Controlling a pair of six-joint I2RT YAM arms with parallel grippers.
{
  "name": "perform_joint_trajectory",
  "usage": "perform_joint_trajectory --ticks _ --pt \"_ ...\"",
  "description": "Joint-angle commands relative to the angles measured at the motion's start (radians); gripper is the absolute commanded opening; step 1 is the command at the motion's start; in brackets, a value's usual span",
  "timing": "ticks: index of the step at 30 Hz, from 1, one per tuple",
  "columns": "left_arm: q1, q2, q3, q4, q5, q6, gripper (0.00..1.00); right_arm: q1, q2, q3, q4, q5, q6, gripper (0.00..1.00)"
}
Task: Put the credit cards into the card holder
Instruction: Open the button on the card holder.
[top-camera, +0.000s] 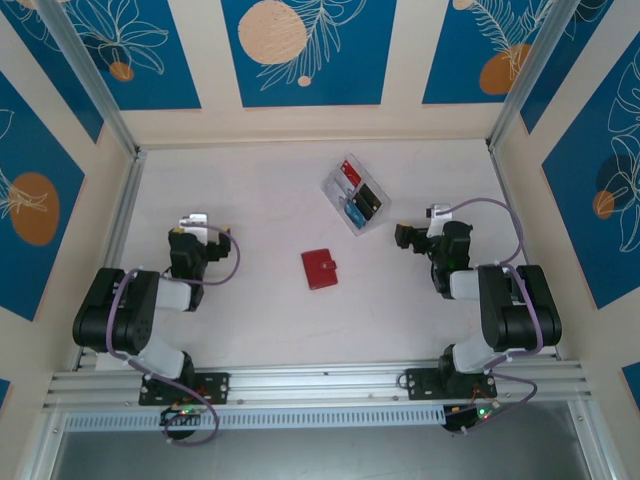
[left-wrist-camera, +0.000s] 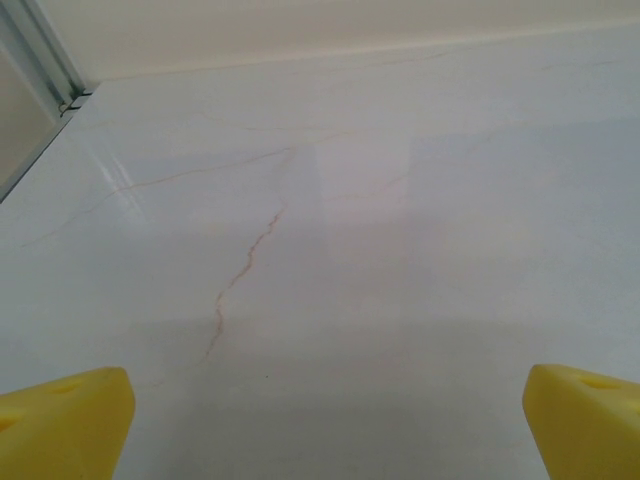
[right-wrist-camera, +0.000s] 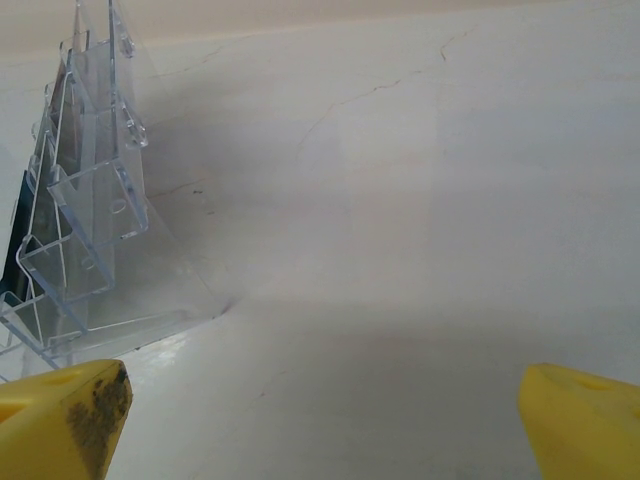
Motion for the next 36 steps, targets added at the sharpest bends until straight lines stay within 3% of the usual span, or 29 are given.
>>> perform_joint_trajectory --ticks 1,3,5,7,9,11,13,15,17,19,22,24,26,29,36 --pt "0.009 -0.008 0.012 0.009 -0.007 -0.003 1.0 -0.008 0.0 0.022 0.002 -0.022 0.001 0.99" --pt "-0.003 -0.063 0.029 -0.069 -0.051 0.0 1.0 0.001 -0.027 0.025 -0.026 0.03 0.008 0.99" --pt "-0.017 -0.175 0.106 -0.313 -0.082 0.01 1.0 0.028 -0.127 0.093 -0.247 0.126 0.02 0.99" --pt "-0.02 -0.256 0.214 -0.591 -0.111 -0.012 1.0 0.029 -0.182 0.196 -0.445 0.146 0.072 0.99" --pt "-0.032 -0.304 0.298 -0.783 -0.129 -0.022 1.0 0.011 -0.219 0.266 -0.566 0.097 0.192 0.99" --pt "-0.06 -0.35 0.338 -0.855 -0.144 -0.05 1.0 -0.049 -0.252 0.338 -0.689 -0.054 0.339 0.99" --pt "-0.072 -0.405 0.344 -0.876 -0.057 -0.112 1.0 -0.115 -0.267 0.381 -0.729 -0.246 0.426 0.99" --pt "-0.08 -0.441 0.352 -0.891 0.028 -0.207 0.98 -0.135 -0.284 0.424 -0.79 -0.313 0.449 0.99" --pt "-0.098 -0.44 0.388 -0.957 0.119 -0.281 0.93 -0.095 -0.319 0.466 -0.885 -0.249 0.435 0.99" --pt "-0.126 -0.419 0.421 -1.012 0.192 -0.331 0.82 -0.023 -0.344 0.501 -0.968 -0.168 0.396 1.0" --pt "-0.189 -0.357 0.489 -1.093 0.291 -0.421 0.68 0.101 -0.353 0.54 -1.049 -0.077 0.354 0.8" --pt "-0.245 -0.315 0.509 -1.093 0.352 -0.464 0.57 0.157 -0.338 0.551 -1.077 -0.083 0.375 0.68" --pt "-0.311 -0.272 0.524 -1.074 0.387 -0.509 0.46 0.233 -0.312 0.574 -1.12 -0.039 0.378 0.67" --pt "-0.387 -0.201 0.529 -1.005 0.438 -0.601 0.38 0.396 -0.26 0.596 -1.147 0.078 0.385 0.67" --pt "-0.434 0.007 0.555 -0.849 0.596 -0.763 0.11 0.572 -0.024 0.658 -1.174 0.1 0.442 0.6"
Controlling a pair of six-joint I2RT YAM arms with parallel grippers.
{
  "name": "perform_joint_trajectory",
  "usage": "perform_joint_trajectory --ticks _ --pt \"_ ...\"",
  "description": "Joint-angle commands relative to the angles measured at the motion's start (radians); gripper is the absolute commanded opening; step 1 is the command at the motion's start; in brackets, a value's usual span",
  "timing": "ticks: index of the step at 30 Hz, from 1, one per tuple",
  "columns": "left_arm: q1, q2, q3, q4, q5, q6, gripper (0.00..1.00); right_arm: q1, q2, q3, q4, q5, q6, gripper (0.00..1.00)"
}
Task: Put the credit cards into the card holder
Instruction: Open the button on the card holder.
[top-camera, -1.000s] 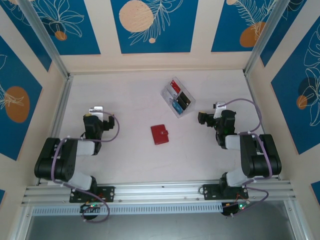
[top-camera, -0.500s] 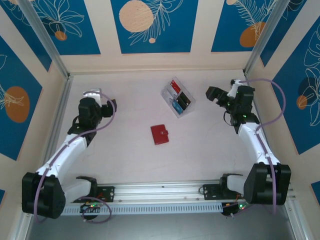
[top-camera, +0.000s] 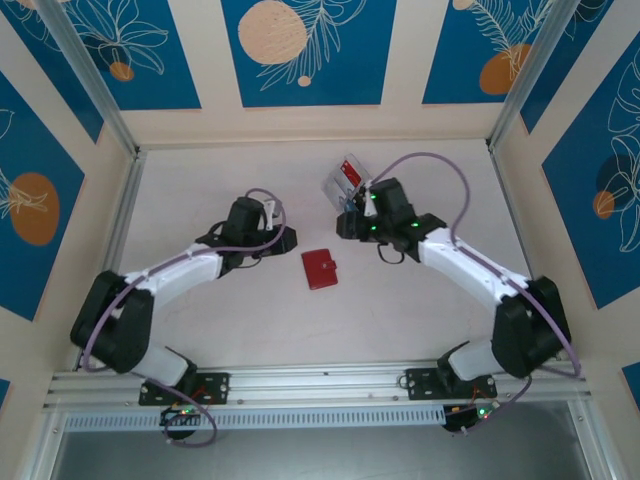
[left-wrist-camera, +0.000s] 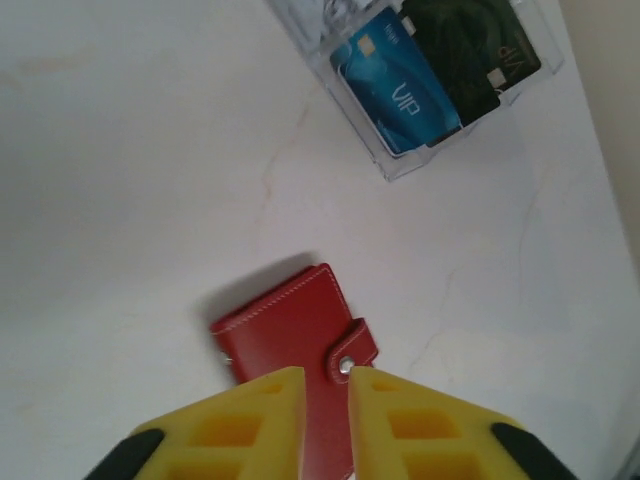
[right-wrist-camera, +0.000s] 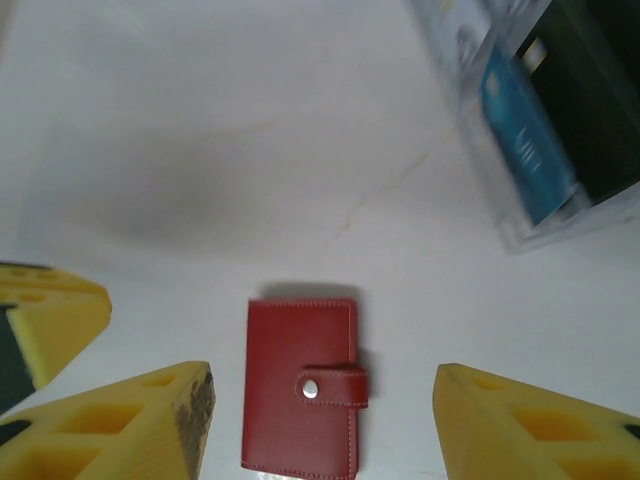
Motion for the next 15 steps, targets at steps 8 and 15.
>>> perform_joint_trajectory --ticks 8,15 --pt "-0.006 0.215 0.062 0.192 0.188 -0.178 0.02 0.101 0.23 0.083 -0.047 0.011 0.015 0.5" --pt "-0.006 0.292 0.024 0.241 0.19 -0.212 0.0 0.151 0.303 0.14 -0.093 0.049 -0.022 0.48"
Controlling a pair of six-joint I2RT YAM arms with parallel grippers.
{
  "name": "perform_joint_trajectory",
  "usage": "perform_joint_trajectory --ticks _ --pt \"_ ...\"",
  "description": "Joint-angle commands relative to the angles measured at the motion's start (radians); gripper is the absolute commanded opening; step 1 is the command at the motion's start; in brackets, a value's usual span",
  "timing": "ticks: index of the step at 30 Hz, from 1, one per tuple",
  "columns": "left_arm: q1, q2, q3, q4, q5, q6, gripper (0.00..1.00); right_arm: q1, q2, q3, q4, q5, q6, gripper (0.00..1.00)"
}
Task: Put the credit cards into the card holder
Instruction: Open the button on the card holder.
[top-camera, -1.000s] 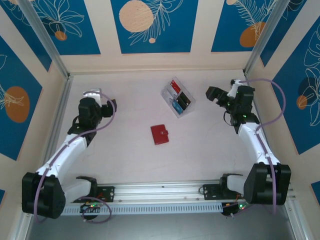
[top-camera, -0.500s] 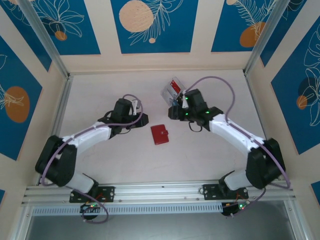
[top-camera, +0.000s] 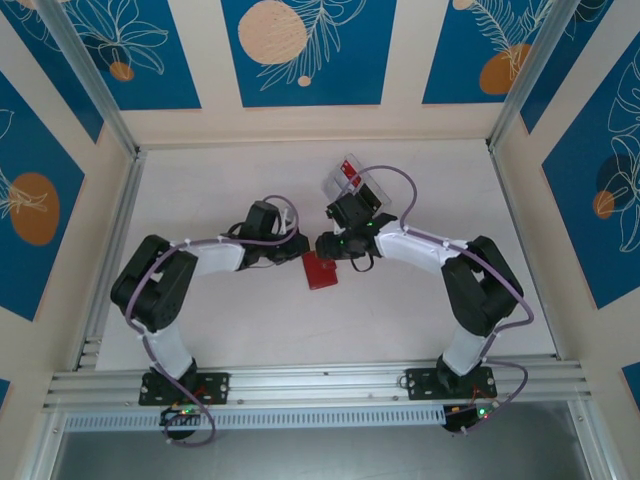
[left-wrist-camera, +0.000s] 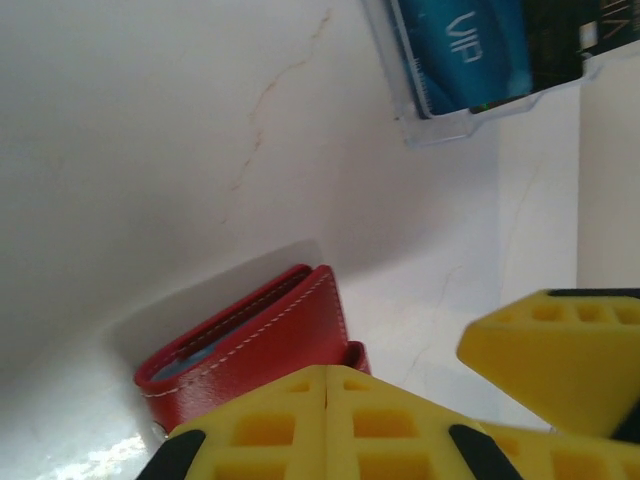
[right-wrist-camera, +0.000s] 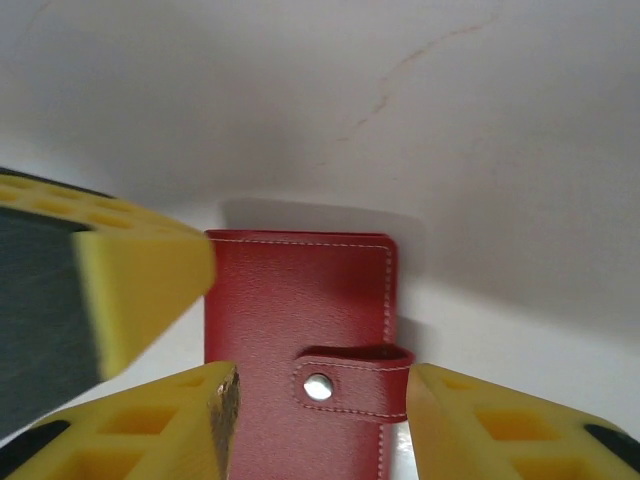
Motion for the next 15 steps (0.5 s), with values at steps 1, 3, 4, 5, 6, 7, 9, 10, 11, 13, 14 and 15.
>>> perform_joint_trajectory --ticks 1,3,4,5,6,7,9,10,11,13,14,15 --pt "-0.004 0.025 -0.02 0.052 0.029 -0.025 0.0 0.026 0.032 0.045 -0.055 0.028 -0.035 0.48" --pt "-0.004 0.04 -0.037 0.061 0.029 -0.025 0.0 0.041 0.054 0.061 -0.073 0.05 -0.045 0.48" --pt "-0.004 0.045 -0.046 0.068 0.028 -0.026 0.0 0.047 0.068 0.067 -0.081 0.059 -0.051 0.48" --pt "-0.004 0.049 -0.054 0.073 0.027 -0.027 0.0 0.051 0.078 0.074 -0.086 0.064 -0.055 0.48" --pt "-0.004 0.052 -0.064 0.076 0.026 -0.026 0.0 0.057 0.089 0.079 -0.091 0.071 -0.059 0.47" --pt "-0.004 0.053 -0.071 0.072 0.022 -0.023 0.0 0.063 0.098 0.084 -0.097 0.081 -0.064 0.47" --pt "-0.004 0.053 -0.086 0.055 0.006 -0.007 0.0 0.073 0.115 0.088 -0.103 0.104 -0.071 0.48" --pt "-0.004 0.053 -0.097 0.053 0.001 0.0 0.0 0.077 0.125 0.091 -0.108 0.119 -0.072 0.48" --pt "-0.004 0.053 -0.106 0.05 -0.005 0.004 0.0 0.079 0.132 0.093 -0.112 0.13 -0.075 0.48" --pt "-0.004 0.058 -0.116 0.043 -0.012 0.016 0.0 0.088 0.147 0.094 -0.116 0.15 -0.082 0.49" --pt "-0.004 0.061 -0.119 0.043 -0.014 0.017 0.0 0.091 0.153 0.094 -0.117 0.152 -0.086 0.49" --pt "-0.004 0.064 -0.124 0.045 -0.017 0.017 0.0 0.095 0.159 0.095 -0.118 0.154 -0.089 0.49"
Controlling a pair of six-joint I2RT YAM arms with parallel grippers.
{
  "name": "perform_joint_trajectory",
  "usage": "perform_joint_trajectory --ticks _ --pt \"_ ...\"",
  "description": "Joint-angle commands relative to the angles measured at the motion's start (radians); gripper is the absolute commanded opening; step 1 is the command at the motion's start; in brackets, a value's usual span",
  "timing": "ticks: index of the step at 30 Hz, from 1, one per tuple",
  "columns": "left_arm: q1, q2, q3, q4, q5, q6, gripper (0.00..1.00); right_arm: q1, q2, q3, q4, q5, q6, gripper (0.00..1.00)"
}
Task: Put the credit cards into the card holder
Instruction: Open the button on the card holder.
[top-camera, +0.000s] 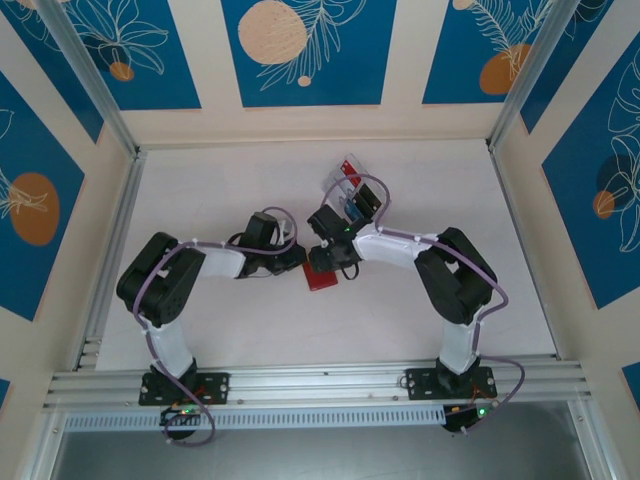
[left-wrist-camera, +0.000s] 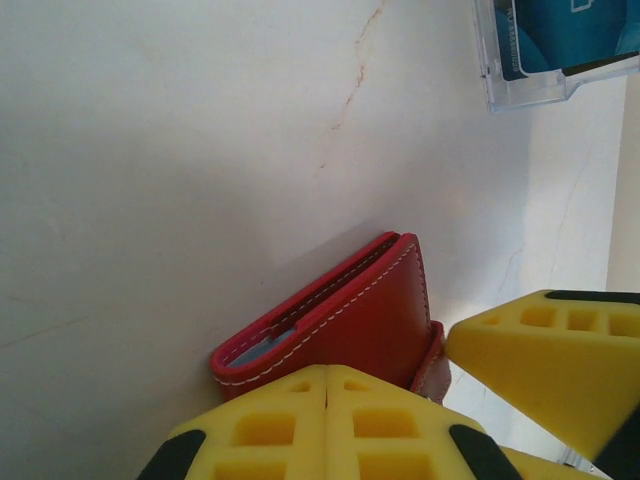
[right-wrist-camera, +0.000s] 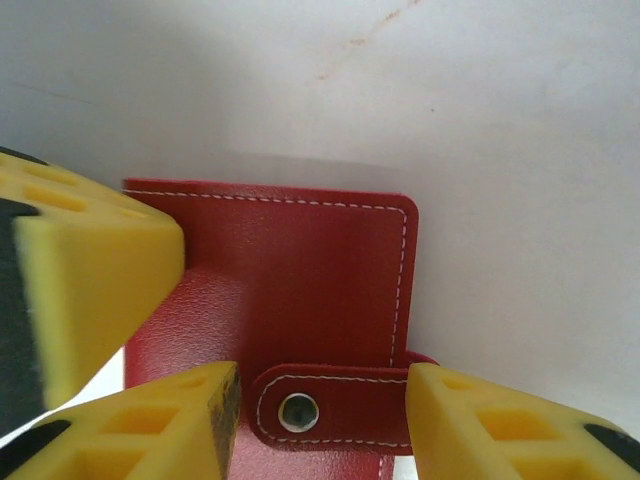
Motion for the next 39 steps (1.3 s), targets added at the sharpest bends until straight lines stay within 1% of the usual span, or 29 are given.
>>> perform_joint_trajectory --ticks 1,7,11,13,15,18,19,20,22,25,27,29,31,33,34,36,38,39 --pt "-0.004 0.027 -0.038 -0.043 -0.021 0.031 0.0 0.018 0.019 0.027 -0.037 0.041 -0.027 0.49" --pt "-0.004 0.042 -0.04 -0.041 -0.021 0.034 0.0 0.056 0.034 0.026 -0.051 0.068 -0.049 0.5" --pt "-0.005 0.044 -0.04 -0.035 -0.022 0.033 0.0 0.069 0.05 0.024 -0.065 0.103 -0.057 0.42" --pt "-0.006 0.042 -0.041 -0.036 -0.025 0.035 0.0 0.069 0.049 0.02 -0.072 0.127 -0.056 0.34" --pt "-0.005 0.042 -0.04 -0.045 -0.028 0.042 0.0 0.069 0.037 0.018 -0.081 0.15 -0.058 0.22" --pt "-0.006 0.041 -0.039 -0.062 -0.041 0.058 0.0 0.068 -0.011 0.01 -0.085 0.149 -0.063 0.06" --pt "-0.005 0.042 -0.037 -0.068 -0.043 0.066 0.0 0.065 -0.032 0.007 -0.088 0.136 -0.063 0.0" --pt "-0.006 0.042 -0.037 -0.072 -0.042 0.072 0.0 0.059 -0.053 0.004 -0.087 0.116 -0.061 0.0" --pt "-0.006 0.043 -0.035 -0.068 -0.031 0.081 0.0 0.022 -0.104 -0.023 -0.07 0.03 -0.044 0.0" --pt "-0.007 0.045 -0.026 -0.076 0.001 0.099 0.0 -0.078 -0.15 -0.067 -0.055 -0.125 0.01 0.0" --pt "-0.009 0.041 -0.026 -0.081 0.004 0.109 0.0 -0.13 -0.167 -0.105 -0.03 -0.195 0.039 0.0" --pt "-0.011 0.038 -0.025 -0.084 0.006 0.117 0.0 -0.159 -0.166 -0.13 -0.017 -0.227 0.056 0.0" --pt "-0.017 0.038 -0.019 -0.089 0.017 0.124 0.0 -0.167 -0.147 -0.142 -0.017 -0.207 0.075 0.0" --pt "-0.026 0.036 -0.01 -0.093 0.029 0.133 0.0 -0.173 -0.129 -0.153 -0.018 -0.166 0.122 0.21" --pt "-0.029 0.033 -0.004 -0.099 0.032 0.138 0.0 -0.174 -0.137 -0.169 -0.004 -0.15 0.145 0.27" --pt "-0.041 0.029 0.01 -0.119 0.037 0.152 0.0 -0.168 -0.18 -0.209 0.037 -0.096 0.191 0.45" --pt "-0.047 0.026 0.017 -0.127 0.039 0.159 0.0 -0.145 -0.23 -0.217 0.037 -0.022 0.205 0.52" --pt "-0.048 0.024 0.019 -0.13 0.041 0.16 0.0 -0.128 -0.254 -0.209 0.026 0.019 0.203 0.53"
